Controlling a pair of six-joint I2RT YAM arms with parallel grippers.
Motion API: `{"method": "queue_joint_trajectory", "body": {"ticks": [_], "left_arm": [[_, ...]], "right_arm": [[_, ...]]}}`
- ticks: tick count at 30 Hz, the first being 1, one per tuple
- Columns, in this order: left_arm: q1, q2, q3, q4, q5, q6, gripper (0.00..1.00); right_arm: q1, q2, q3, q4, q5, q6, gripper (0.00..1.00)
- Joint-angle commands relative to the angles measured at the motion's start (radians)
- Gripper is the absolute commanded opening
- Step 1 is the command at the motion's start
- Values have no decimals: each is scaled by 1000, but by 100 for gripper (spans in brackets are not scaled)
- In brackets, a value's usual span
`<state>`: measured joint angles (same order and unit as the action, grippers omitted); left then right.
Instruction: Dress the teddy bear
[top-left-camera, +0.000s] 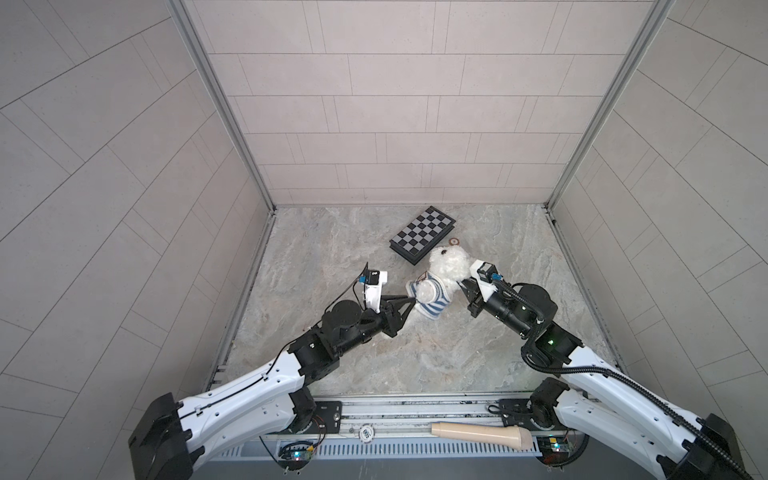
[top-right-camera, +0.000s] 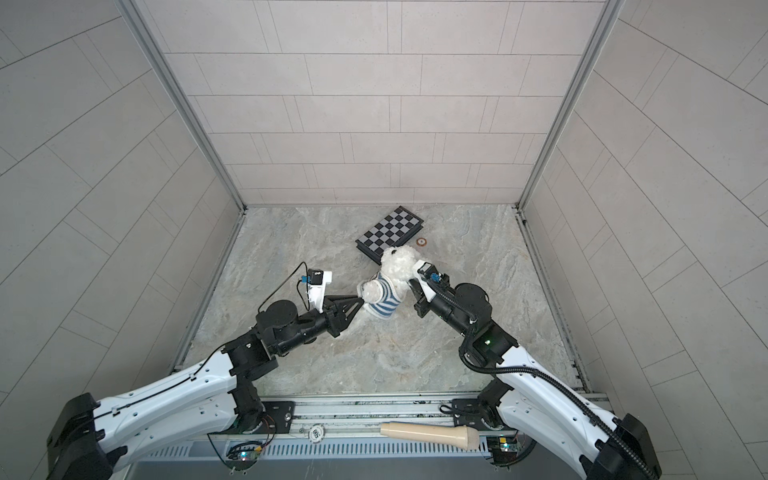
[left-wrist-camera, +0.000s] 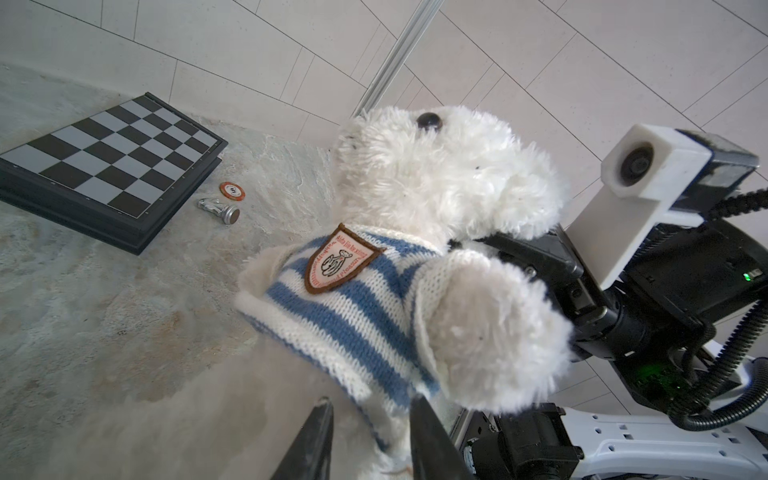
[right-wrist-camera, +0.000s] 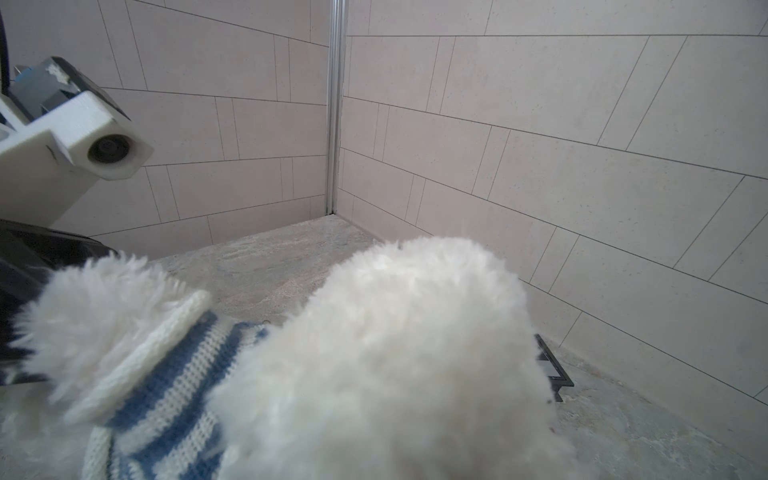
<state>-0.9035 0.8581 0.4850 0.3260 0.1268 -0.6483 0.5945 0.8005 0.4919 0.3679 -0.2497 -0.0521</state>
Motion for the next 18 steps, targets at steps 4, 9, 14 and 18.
{"method": "queue_joint_trajectory", "body": {"ticks": [4,9,14,18], "left_arm": [[3,3,-1,65,6,-26,32],[3,28,-9,111,1,-50,30],[3,19,-16,103,-9,-51,12],[3,-1,-36,67,-30,-44,2]], "right_arm": [[2,-14,-15,138,-44,-24,0],[6,-18,-35,189,-80,-20,0],[13,-37,-43,184,-79,-31,0],[14,-66,-64,207,-53,-22,0]]}}
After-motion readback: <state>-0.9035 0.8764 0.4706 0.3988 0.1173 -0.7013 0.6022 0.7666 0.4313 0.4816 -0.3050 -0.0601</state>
